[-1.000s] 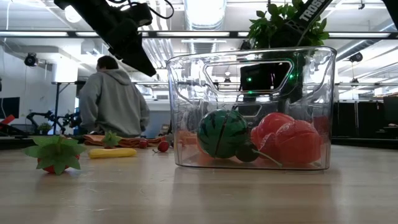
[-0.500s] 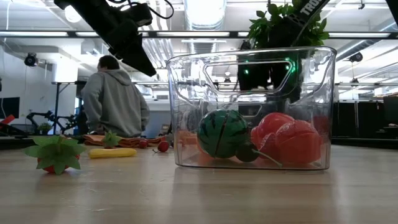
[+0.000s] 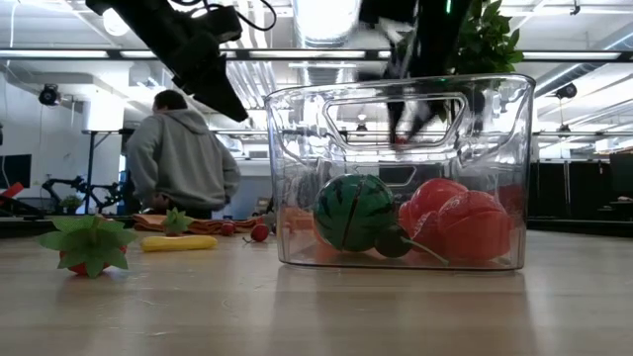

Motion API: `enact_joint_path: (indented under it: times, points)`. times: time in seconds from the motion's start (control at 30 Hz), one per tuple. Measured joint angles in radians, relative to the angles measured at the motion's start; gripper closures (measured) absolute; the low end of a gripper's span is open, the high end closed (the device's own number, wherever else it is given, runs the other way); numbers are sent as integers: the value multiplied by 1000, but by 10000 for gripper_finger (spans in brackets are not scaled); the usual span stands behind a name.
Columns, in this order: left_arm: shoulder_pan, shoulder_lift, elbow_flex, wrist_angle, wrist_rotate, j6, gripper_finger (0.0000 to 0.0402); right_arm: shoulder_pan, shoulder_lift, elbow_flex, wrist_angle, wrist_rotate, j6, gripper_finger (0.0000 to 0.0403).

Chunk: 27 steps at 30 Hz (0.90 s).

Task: Pick and placing Produce into tupperware
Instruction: Put the cherry into the transparent bin, then put the strawberry into the transparent bin

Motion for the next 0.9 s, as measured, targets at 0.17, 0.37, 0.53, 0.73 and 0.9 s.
enact_joint_path:
  times: [0.17,0.37,0.53,0.73,0.9]
  points:
    - [0,0,-1,-38,-34,-3,50,112,-49,136,0,-144,-228,305]
    - [0,0,-1,-36,-52,-3,50,196,-41,183,-33,-438,-195,305]
    - [0,0,-1,-34,-51,-3,50,246,23,158,-38,-494,-137,293]
    - [1,0,-1,-36,-51,-5,50,255,51,159,-81,-427,-61,227]
    - [1,0,-1,-47,-51,-30,50,243,26,177,-140,-347,9,160]
